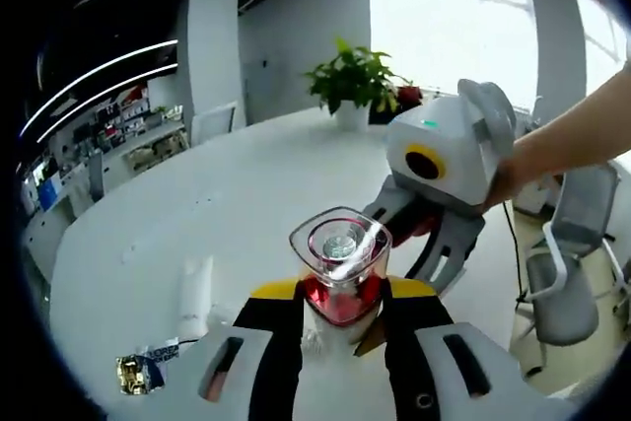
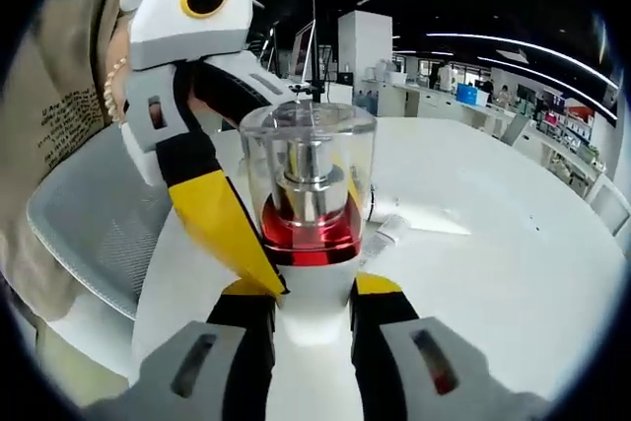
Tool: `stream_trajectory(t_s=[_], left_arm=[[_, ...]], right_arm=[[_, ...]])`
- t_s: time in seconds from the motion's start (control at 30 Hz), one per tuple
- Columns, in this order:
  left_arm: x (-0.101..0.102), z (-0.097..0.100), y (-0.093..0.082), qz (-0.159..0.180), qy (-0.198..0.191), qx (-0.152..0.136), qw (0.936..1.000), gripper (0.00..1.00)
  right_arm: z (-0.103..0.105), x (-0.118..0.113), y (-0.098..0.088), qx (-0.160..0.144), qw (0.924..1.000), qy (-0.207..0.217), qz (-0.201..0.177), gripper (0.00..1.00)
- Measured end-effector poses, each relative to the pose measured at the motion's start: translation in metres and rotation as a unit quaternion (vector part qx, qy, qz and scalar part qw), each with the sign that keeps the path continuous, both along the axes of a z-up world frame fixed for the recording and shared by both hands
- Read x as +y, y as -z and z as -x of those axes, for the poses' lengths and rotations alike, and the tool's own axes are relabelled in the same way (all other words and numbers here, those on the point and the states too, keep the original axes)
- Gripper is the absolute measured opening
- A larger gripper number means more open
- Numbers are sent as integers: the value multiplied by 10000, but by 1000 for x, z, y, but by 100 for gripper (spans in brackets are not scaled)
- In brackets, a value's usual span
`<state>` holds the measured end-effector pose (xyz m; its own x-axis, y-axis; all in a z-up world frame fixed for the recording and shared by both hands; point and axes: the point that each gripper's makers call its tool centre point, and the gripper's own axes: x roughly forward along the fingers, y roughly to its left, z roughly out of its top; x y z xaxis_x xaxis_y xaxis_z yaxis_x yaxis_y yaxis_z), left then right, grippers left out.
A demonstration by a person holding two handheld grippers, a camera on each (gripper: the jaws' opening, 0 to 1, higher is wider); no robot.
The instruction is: Arrange the skincare products in the storage area until every visible bottle or jar stands upright without overlapping.
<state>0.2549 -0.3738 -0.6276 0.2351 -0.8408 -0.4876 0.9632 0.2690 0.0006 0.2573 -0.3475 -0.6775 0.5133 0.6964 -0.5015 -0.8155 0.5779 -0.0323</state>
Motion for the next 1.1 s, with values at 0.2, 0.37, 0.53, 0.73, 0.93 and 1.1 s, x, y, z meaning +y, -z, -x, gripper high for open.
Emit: stream_trajectory(t_s=[0.2,0.37,0.53,0.73,0.93,1.1], left_arm=[[-2,-3,-1,-7,-52,-10,10000,28],[-2,-2,-2,4,-41,-14,10000,28],[-2,1,-3,5,85,3,10000,31],[-1,6,-4,5,217,0,9998,37],[10,13,-5,-15,288,96,9995,48],[24,17,-7,16,332,297,9990,57]], right_arm=[[-3,-3,1,13,9999,-118,69,28],[-3,-4,3,107,9999,-79,96,29],[-4,-8,1,159,9995,261,72,33],[2,-7,1,300,9979,562,116,42],[7,-3,-2,317,9946,982,80,52],[12,3,-7,335,9890,1439,-53,60]])
